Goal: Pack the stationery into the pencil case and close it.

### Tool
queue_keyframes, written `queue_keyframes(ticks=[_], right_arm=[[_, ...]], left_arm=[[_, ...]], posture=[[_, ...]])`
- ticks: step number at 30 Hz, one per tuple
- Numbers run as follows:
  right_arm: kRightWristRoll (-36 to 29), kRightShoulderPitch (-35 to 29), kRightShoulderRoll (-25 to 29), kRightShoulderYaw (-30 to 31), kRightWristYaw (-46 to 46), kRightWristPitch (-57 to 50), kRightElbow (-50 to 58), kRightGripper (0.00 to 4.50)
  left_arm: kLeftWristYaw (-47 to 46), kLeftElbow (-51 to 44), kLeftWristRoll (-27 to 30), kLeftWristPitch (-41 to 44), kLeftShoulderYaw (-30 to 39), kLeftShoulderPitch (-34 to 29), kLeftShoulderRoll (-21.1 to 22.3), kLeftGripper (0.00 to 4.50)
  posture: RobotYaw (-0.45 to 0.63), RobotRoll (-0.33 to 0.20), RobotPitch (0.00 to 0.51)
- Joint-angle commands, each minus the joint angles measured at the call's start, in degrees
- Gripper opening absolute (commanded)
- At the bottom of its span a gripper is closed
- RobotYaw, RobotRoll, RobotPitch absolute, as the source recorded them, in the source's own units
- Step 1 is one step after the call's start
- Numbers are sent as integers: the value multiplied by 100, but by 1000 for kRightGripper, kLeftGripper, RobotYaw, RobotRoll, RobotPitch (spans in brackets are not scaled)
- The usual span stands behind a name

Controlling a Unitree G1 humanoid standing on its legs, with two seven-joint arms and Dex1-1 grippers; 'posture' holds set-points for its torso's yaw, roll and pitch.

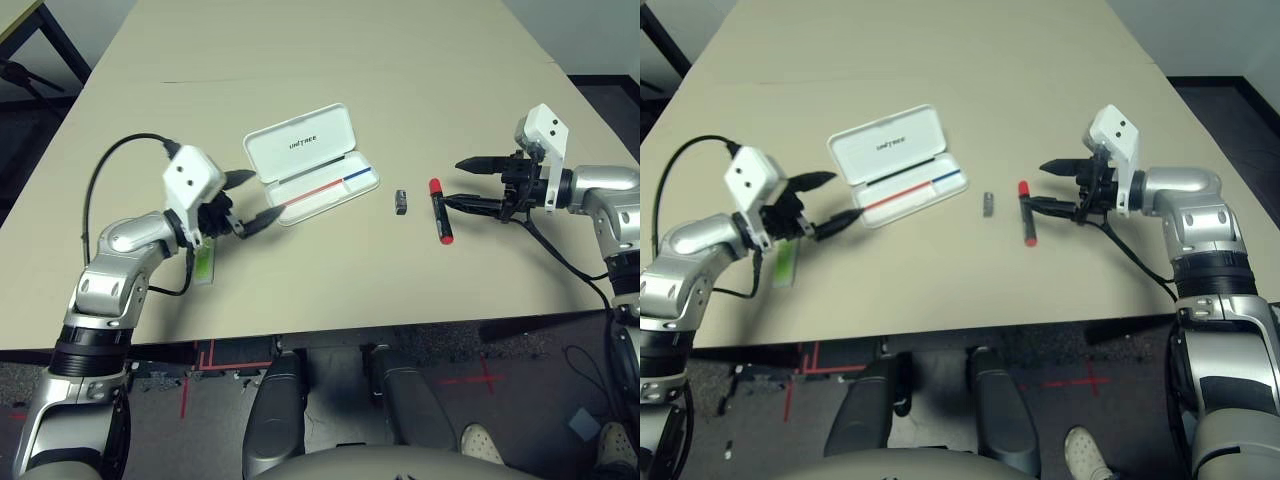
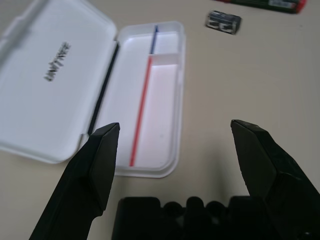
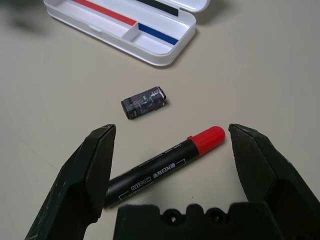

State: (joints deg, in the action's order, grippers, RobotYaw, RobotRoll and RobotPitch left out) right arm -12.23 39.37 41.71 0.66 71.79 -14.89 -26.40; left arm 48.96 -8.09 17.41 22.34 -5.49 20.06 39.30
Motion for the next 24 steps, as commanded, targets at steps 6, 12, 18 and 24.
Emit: queue_keyframes(ticks=[6, 12, 18, 24], right_arm=[[43, -179, 14, 120, -60, -78, 309, 4500], [40, -244, 34, 105, -140, -96, 413, 4500], [31, -334, 61, 40, -291, -84, 508, 4500], [0, -389, 74, -8, -421, -61, 569, 4500]], left_arm=[[182, 338, -654, 154, -738, 423, -67, 4476], [257, 605, -813, 192, -862, 611, -176, 4476], [404, 853, -940, 191, -966, 644, -255, 4476], [530, 1053, -1013, 225, -1032, 644, -273, 4114]], posture=[[-1, 0, 191], [-19, 0, 192], [-37, 0, 194], [-48, 0, 197]])
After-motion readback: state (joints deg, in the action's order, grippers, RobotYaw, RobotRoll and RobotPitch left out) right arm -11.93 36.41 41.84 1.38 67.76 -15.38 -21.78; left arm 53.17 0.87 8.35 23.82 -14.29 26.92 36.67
